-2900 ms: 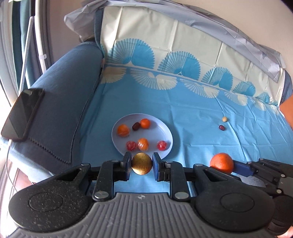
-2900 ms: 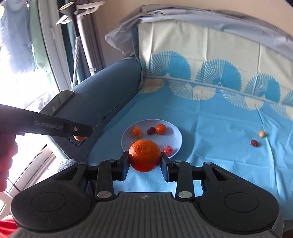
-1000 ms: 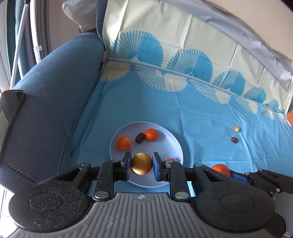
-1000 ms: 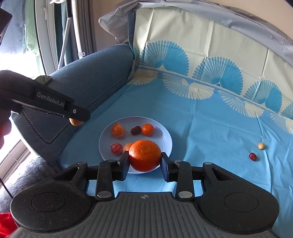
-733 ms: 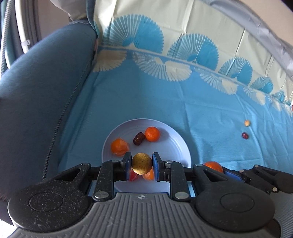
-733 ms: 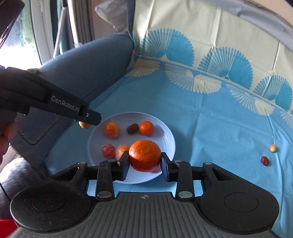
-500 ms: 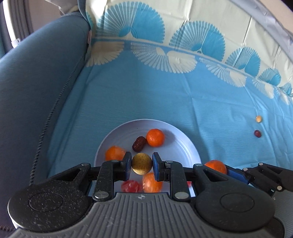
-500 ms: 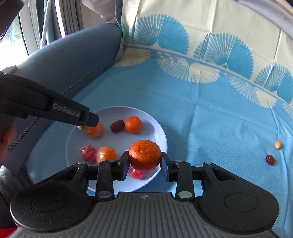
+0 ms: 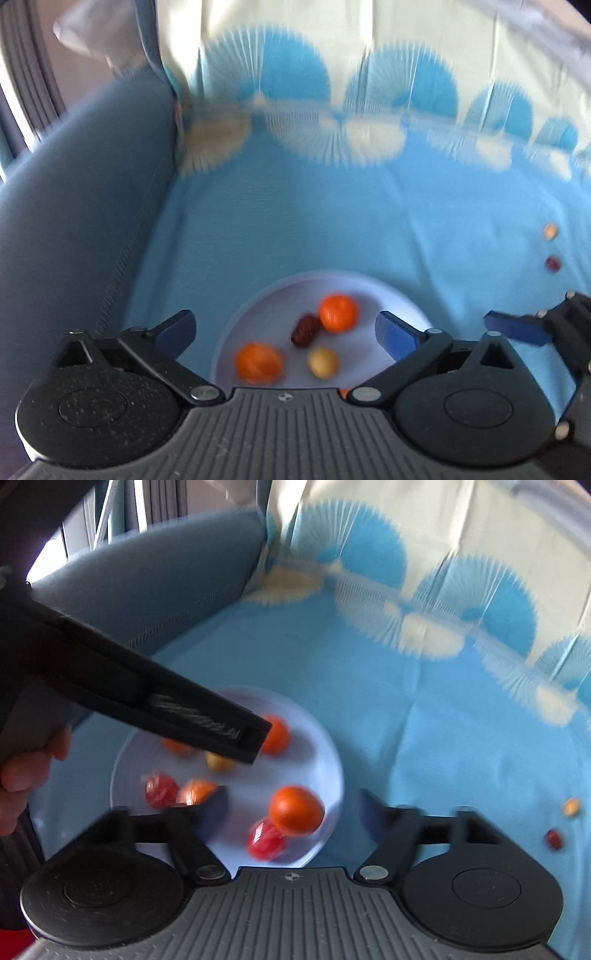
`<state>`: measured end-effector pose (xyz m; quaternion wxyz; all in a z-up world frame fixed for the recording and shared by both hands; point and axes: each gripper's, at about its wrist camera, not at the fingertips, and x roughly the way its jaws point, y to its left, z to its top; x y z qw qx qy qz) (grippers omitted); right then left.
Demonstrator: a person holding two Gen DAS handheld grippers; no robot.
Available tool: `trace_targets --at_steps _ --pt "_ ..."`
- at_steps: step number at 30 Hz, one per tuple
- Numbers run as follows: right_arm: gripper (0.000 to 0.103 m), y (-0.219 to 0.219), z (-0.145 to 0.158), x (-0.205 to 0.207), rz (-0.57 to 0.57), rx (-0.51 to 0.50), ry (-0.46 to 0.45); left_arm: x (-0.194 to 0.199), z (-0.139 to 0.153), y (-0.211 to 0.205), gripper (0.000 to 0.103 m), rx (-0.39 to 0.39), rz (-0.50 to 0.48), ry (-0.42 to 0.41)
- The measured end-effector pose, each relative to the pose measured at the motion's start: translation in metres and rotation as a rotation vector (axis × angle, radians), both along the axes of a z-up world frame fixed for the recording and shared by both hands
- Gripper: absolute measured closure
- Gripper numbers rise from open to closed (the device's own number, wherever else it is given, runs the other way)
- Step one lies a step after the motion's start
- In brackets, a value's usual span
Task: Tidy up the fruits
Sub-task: 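Open both tools to release the nut and mandarin onto the plate, then withdraw both open tools from the plate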
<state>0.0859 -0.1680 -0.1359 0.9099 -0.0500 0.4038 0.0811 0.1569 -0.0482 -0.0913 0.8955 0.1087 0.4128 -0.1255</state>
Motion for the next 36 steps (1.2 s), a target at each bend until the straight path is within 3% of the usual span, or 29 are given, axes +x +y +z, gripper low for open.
trace_targets --at_steps 5,10,14,22,36 --pt "0.004 -0.003 0.037 -0.038 -0.023 0.022 -0.006 -0.051 0.027 0.030 0.000 0.016 0.042 0.053" --pt "0.002 0.005 0.061 -0.094 -0.049 0.061 0.042 -0.116 0.041 0.060 0.000 0.040 0.116 0.078" --pt "0.001 0.014 0.079 -0.132 -0.081 0.067 0.016 -0.152 0.051 0.074 0.000 0.028 0.149 0.075" --pt "0.001 0.024 0.107 -0.178 -0.068 0.030 -0.088 -0.189 0.087 0.082 0.000 -0.035 0.144 -0.035" --pt "0.001 0.030 0.129 -0.212 -0.068 0.035 -0.159 -0.226 0.114 0.086 0.000 -0.070 0.148 -0.082"
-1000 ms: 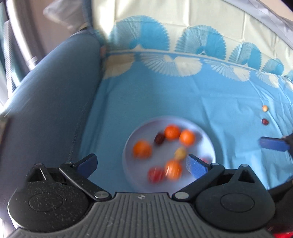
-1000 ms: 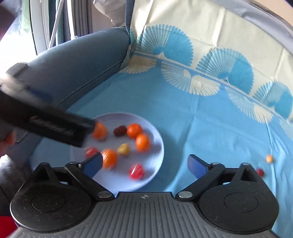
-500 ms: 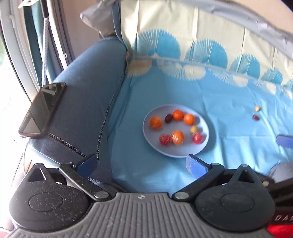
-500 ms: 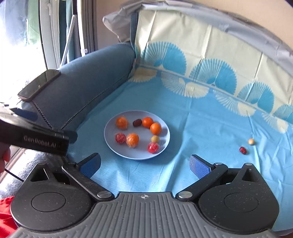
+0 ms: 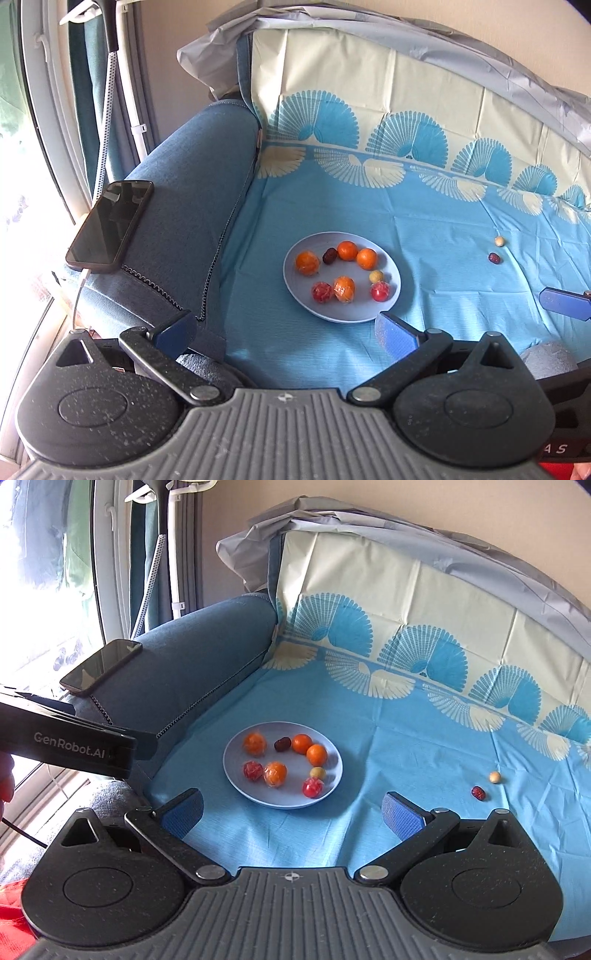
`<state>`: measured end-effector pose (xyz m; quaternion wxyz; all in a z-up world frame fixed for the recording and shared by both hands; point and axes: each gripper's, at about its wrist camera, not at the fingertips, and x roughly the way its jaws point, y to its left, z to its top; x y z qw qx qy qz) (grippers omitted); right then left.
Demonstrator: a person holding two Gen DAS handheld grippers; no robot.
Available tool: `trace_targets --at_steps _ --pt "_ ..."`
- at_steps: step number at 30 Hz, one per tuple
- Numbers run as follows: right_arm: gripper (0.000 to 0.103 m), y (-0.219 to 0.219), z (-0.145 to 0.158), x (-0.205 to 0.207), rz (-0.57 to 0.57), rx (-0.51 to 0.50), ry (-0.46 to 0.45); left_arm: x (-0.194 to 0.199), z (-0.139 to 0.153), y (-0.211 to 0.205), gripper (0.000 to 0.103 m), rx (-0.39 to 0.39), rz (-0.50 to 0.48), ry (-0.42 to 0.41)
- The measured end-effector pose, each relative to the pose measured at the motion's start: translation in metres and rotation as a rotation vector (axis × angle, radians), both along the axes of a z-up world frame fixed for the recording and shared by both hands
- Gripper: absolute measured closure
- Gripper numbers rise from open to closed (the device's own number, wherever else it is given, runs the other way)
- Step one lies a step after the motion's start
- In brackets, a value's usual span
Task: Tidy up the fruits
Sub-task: 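Withdraw both open tools from the plate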
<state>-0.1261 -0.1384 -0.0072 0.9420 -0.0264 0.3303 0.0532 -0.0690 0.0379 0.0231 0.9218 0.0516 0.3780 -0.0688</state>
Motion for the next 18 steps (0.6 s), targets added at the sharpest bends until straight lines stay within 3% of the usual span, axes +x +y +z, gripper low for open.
trace_targets --at_steps 18 --pt "0.001 -0.005 -0.006 0.000 -0.015 0.013 0.010 0.002 0.005 0.000 0.000 0.009 0.004 0.012"
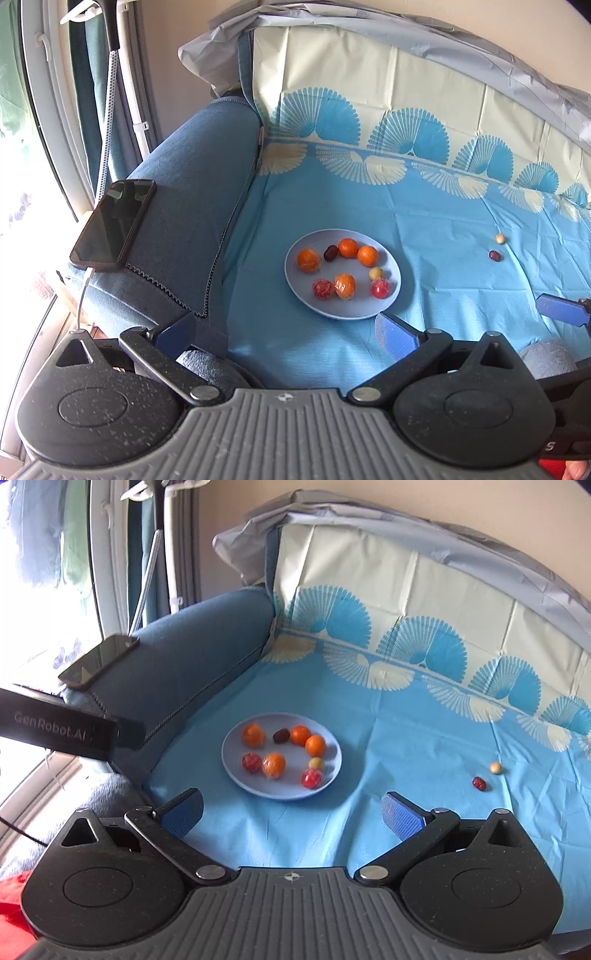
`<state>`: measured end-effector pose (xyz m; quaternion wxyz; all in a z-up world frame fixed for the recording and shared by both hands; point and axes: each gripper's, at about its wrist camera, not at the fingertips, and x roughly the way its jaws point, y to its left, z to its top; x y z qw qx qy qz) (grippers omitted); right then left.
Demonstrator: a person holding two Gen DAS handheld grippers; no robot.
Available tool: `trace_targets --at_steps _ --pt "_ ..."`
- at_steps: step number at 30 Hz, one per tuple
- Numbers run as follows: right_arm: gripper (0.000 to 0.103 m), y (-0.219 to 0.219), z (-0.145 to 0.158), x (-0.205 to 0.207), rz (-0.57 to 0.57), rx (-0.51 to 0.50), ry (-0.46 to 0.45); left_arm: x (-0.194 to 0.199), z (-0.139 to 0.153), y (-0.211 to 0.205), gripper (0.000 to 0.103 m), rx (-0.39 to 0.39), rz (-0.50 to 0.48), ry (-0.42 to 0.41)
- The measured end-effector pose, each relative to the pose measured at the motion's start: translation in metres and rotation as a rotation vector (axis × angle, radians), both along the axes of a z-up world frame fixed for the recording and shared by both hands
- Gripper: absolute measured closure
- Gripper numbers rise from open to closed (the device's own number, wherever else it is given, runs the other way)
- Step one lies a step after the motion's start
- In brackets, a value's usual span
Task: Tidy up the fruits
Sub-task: 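Withdraw both open tools from the plate, then grasp a dark red date with the left tool while the right tool grasps a tan nut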
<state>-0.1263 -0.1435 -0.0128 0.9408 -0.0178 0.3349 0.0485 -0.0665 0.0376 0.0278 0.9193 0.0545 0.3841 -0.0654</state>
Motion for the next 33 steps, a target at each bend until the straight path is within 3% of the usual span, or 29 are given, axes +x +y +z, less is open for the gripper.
trace_targets --at_steps 9,13,21,26,33 --pt "0.001 -0.044 -0.007 -0.005 -0.134 0.069 -0.013 0.006 -0.002 -0.039 0.000 0.049 -0.082 0.016" --pt "0.001 -0.088 -0.017 -0.006 -0.247 0.066 -0.043 0.018 -0.006 -0.067 0.000 -0.012 -0.149 0.038" --pt "0.001 -0.209 -0.037 -0.005 -0.548 0.065 -0.088 0.070 -0.030 -0.192 0.000 -0.024 -0.317 0.038" --pt "0.001 -0.285 -0.082 0.016 -0.694 0.045 -0.056 0.115 -0.078 -0.303 0.000 0.003 -0.439 -0.004" --pt "0.001 -0.370 -0.149 0.056 -0.843 0.102 0.049 0.176 -0.180 -0.423 0.000 0.099 -0.519 0.053"
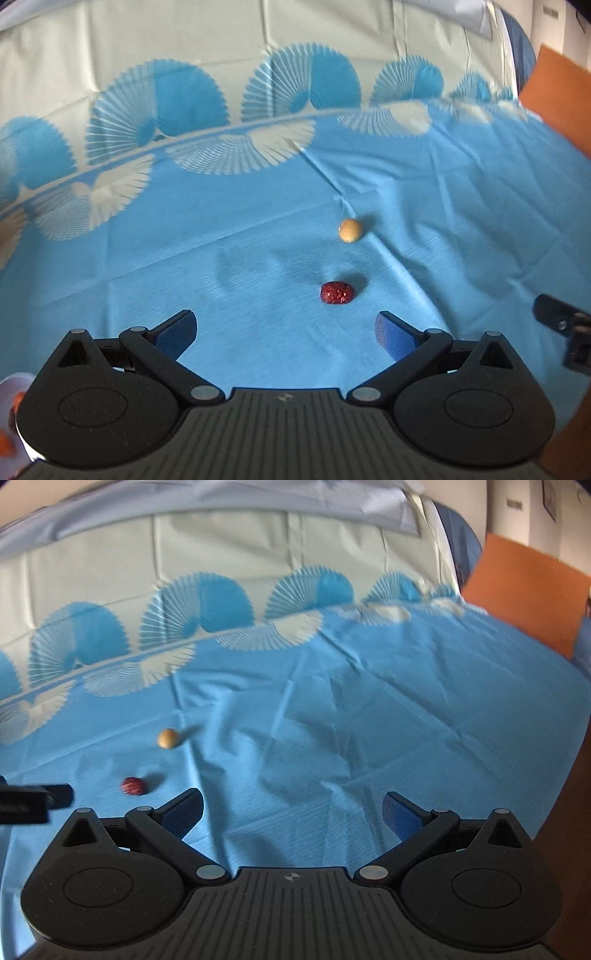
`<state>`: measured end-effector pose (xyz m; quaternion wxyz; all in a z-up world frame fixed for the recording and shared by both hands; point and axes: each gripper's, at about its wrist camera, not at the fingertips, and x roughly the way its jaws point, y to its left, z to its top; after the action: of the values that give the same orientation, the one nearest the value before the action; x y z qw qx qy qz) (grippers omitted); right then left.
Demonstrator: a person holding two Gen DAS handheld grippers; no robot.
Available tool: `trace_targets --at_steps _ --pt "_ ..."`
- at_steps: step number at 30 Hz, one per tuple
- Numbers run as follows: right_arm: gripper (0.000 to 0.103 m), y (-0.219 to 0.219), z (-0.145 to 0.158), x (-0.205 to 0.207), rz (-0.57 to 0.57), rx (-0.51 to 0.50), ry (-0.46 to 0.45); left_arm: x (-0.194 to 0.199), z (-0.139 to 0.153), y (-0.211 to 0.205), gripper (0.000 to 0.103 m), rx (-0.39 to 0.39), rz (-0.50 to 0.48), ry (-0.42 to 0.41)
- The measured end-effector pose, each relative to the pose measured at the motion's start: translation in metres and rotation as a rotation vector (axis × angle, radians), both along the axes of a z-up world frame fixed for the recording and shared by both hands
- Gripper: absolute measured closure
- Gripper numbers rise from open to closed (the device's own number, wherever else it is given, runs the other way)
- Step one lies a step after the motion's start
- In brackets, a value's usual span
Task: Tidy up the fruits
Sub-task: 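Grasp a dark red date with the left tool while the right tool grasps a tan nut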
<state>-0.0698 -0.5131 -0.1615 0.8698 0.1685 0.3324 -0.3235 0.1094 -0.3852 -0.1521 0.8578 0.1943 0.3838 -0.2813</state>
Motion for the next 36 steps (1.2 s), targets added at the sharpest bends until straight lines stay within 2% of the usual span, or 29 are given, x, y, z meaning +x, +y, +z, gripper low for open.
trace_targets --at_steps 3,6,7,8,9,10,14,19,22,23,24,25,26,27,28,30,33,36 --pt "0.001 -0.019 -0.021 0.022 0.012 0.034 0.017 0.013 -0.031 -0.029 0.001 0.042 -0.050 -0.026" --pt "0.001 -0.032 -0.038 0.049 0.043 0.027 0.033 0.024 -0.053 -0.046 0.004 0.044 -0.094 -0.014" --pt "0.001 -0.035 -0.043 0.058 0.051 0.027 0.036 0.027 -0.058 -0.048 0.019 0.034 -0.105 0.000" --pt "0.001 -0.038 -0.049 0.067 0.061 0.026 0.037 0.031 -0.063 -0.049 0.046 0.026 -0.115 0.023" --pt "0.001 -0.041 -0.053 0.076 0.072 0.025 0.041 0.034 -0.065 -0.048 0.050 -0.006 -0.128 0.051" --pt "0.001 -0.043 -0.057 0.085 0.079 0.022 0.046 0.034 -0.064 -0.044 0.067 -0.037 -0.115 0.037" --pt "0.001 -0.041 -0.065 0.112 0.145 0.014 0.033 0.042 -0.060 -0.022 0.069 -0.047 -0.107 0.047" --pt "0.001 -0.020 -0.070 0.156 0.323 -0.003 -0.029 0.059 -0.048 0.024 0.069 -0.048 -0.025 0.054" --pt "0.002 -0.002 -0.078 0.188 0.401 -0.056 -0.020 0.064 -0.040 0.047 0.069 -0.050 0.020 0.056" --pt "0.006 0.002 -0.082 0.198 0.421 -0.072 -0.015 0.066 -0.038 0.052 0.069 -0.052 0.033 0.062" --pt "0.026 0.005 -0.087 0.207 0.429 -0.075 -0.004 0.066 -0.037 0.057 0.069 -0.054 0.043 0.064" --pt "0.029 0.005 -0.090 0.213 0.430 -0.063 0.003 0.065 -0.034 0.062 0.069 -0.055 0.053 0.063" --pt "0.054 0.006 -0.089 0.214 0.418 -0.070 -0.015 0.065 -0.031 0.066 0.069 -0.059 0.062 0.063" --pt "0.074 0.009 -0.086 0.217 0.422 -0.081 0.001 0.064 -0.027 0.070 0.069 -0.068 0.073 0.067" --pt "0.074 0.011 -0.083 0.219 0.414 -0.083 0.029 0.062 -0.021 0.076 0.069 -0.083 0.086 0.071" --pt "0.074 0.011 -0.071 0.213 0.368 -0.047 0.027 0.058 -0.006 0.087 0.069 -0.107 0.115 0.078" --pt "0.074 0.018 -0.038 0.186 0.330 -0.040 -0.023 0.045 0.027 0.111 0.069 -0.146 0.154 0.093" --pt "0.073 0.034 0.006 0.145 0.315 -0.015 -0.103 0.021 0.067 0.143 0.069 -0.153 0.177 0.073"
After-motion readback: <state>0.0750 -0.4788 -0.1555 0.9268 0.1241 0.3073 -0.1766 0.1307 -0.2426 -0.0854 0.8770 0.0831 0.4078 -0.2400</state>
